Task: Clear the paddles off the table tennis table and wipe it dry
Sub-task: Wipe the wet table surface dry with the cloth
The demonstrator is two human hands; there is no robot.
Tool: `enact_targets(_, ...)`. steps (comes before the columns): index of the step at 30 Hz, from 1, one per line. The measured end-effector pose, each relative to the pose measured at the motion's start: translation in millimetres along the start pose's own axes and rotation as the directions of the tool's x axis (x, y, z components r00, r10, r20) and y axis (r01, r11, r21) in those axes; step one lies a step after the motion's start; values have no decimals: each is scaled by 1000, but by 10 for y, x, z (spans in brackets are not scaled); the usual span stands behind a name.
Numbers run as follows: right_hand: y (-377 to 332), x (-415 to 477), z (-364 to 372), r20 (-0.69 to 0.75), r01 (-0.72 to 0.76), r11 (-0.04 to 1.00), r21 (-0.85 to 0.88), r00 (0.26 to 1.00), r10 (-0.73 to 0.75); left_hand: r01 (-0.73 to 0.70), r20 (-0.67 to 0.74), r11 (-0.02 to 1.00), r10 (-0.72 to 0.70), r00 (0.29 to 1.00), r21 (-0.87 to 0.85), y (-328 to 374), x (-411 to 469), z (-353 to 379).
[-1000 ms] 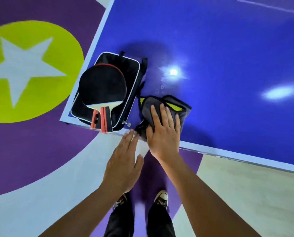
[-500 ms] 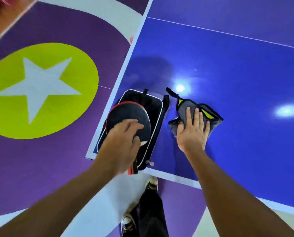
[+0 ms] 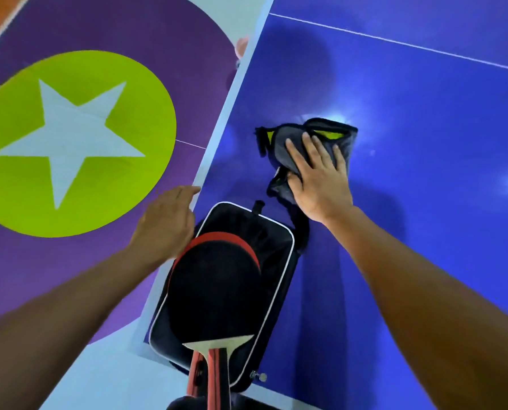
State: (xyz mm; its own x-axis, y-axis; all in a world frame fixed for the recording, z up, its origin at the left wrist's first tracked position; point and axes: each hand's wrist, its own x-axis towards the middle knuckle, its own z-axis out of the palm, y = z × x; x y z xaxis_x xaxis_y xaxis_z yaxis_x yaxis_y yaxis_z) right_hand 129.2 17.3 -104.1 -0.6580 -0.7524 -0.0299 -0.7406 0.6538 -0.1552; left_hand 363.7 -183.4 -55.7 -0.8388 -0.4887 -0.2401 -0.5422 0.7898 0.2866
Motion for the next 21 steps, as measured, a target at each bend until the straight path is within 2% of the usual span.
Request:
enact_targets(8,-990,694,122,89,226,974,14,970,-226,59,-76,998,-58,995,8,103,65,85)
enact_targets(13,-1071,694,64,74,245,970,4,967,-244,-20,-79,967,41,996,254,141,46,86)
enact_targets(15,-995,630,38,64,165,985,41,984,-168,-25,-78,957,50,996,290,121,113,41)
enact_targets(18,-524,475,-18,-11,-50,993,105,999,51,-69,-113,969,98,989,237,122,346,7)
enact_targets(21,331,286,-133,-55,-366,927,76,927,371,-158,-154,981,174,973,114,193,690,62)
